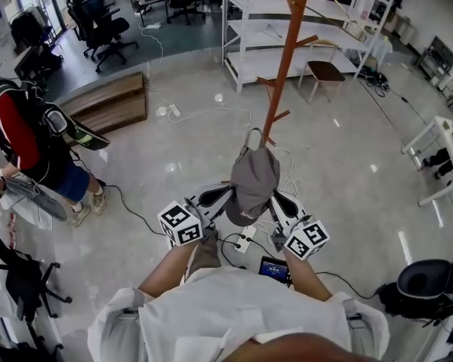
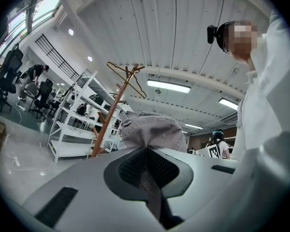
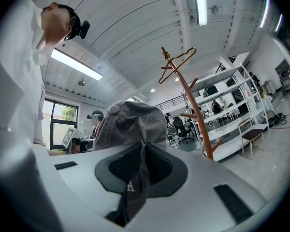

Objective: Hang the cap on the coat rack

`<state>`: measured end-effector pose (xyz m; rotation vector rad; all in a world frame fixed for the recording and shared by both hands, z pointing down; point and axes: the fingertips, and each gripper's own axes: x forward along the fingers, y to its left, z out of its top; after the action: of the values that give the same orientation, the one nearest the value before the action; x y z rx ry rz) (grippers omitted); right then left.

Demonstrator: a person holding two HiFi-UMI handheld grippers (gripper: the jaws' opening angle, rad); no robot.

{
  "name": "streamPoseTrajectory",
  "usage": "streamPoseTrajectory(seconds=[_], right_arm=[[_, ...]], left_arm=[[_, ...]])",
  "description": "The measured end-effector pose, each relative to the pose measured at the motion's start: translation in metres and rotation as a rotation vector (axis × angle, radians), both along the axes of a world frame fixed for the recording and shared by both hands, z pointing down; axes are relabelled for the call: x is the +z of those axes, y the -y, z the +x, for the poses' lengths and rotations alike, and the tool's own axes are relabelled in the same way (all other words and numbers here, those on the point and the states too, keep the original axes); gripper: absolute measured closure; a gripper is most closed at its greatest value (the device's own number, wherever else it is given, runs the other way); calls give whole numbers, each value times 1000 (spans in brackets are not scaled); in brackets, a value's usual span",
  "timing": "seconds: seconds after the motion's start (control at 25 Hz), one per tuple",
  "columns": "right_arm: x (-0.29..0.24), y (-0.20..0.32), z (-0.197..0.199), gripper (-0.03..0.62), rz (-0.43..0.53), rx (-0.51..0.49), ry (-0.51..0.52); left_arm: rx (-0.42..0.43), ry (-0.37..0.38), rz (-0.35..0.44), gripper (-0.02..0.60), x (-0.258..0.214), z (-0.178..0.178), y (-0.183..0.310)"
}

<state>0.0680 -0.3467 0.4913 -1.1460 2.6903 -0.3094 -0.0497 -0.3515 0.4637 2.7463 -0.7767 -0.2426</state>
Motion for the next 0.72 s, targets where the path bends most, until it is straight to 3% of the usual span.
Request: streamPoseTrajectory(seconds=[0.2,0.4,0.72], right_arm=[[1,38,4,549,0,80,-26],[-8,83,-6,548,21,149,-71],[-15,146,-25,549,35,219,-143]], left_arm=[[83,-4,-11,563,9,6,51],[168,-11,30,563,-1,0,111],[306,-122,83,563,-5,-19,182]])
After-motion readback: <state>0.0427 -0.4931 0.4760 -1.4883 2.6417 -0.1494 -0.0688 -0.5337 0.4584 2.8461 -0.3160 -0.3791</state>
